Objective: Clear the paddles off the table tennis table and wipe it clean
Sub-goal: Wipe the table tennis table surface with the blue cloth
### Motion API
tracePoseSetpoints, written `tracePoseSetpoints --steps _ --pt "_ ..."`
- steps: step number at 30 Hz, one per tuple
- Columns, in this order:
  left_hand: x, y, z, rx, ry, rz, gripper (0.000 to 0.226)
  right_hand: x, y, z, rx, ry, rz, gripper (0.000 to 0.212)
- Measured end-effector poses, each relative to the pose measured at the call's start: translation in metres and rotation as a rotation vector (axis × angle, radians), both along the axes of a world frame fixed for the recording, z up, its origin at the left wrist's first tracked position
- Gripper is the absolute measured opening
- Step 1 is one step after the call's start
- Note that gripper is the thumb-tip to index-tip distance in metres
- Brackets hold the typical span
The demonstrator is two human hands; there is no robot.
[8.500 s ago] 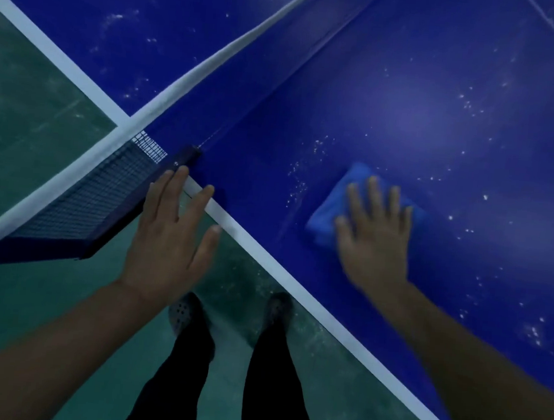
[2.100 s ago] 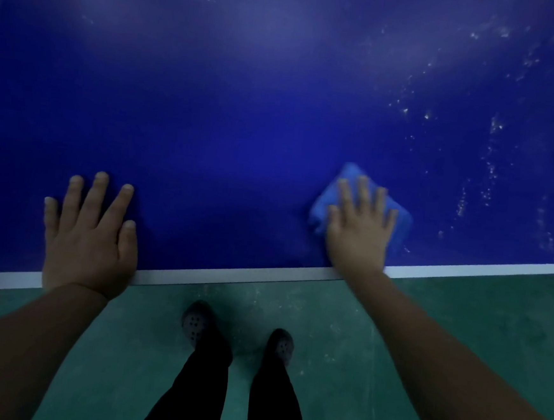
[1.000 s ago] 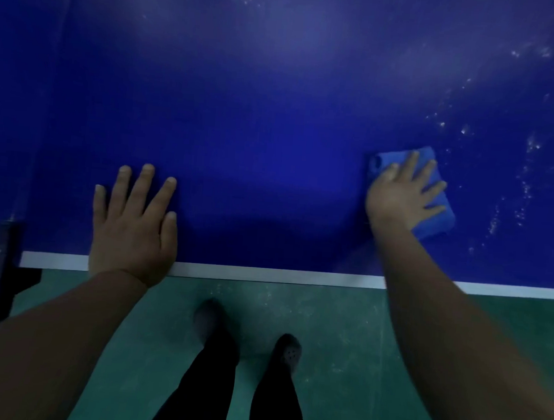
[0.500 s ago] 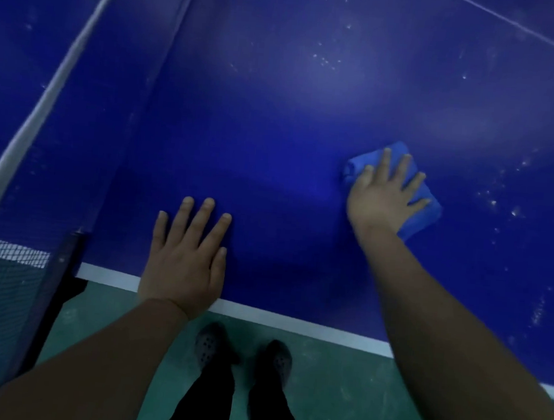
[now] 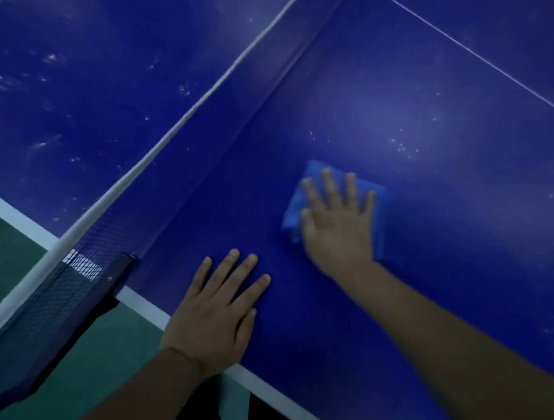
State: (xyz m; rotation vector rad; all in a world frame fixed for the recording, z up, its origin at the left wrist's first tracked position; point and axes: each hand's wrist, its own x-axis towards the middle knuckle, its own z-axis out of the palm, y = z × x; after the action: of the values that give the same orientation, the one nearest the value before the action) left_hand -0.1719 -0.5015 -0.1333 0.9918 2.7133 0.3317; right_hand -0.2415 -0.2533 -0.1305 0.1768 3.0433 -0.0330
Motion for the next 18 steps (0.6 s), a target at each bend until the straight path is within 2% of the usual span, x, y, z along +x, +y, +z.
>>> tracePoseSetpoints --steps 4,6,8,12,14,16,18 --pt "-0.002 0.005 0.002 0.067 -0.007 0.136 0.052 -0.058 -0.058 -0.001 -0.099 -0.034 0.508 0.056" --pt "-0.007 0.007 0.001 0.093 -0.003 0.266 0.053 -0.106 -0.044 -0.001 -0.049 -0.075 0.594 0.056" --pt "-0.009 0.008 0.001 0.075 0.01 0.3 0.054 -0.156 -0.002 0.0 -0.015 -0.04 0.413 0.057" --pt "-0.008 0.009 0.001 0.067 0.004 0.31 0.054 -0.206 0.091 0.01 -0.07 -0.062 -0.264 0.055" --pt "-0.008 0.008 0.001 0.066 -0.002 0.327 0.054 -0.189 0.074 0.009 -0.073 -0.029 -0.32 0.055" --pt "-0.008 0.007 0.001 0.057 -0.003 0.339 0.055 -0.152 0.022 0.003 -0.048 0.026 -0.062 0.055" --pt "-0.009 0.006 0.002 0.063 -0.002 0.353 0.055 -0.103 -0.02 -0.001 -0.08 -0.023 0.352 0.056"
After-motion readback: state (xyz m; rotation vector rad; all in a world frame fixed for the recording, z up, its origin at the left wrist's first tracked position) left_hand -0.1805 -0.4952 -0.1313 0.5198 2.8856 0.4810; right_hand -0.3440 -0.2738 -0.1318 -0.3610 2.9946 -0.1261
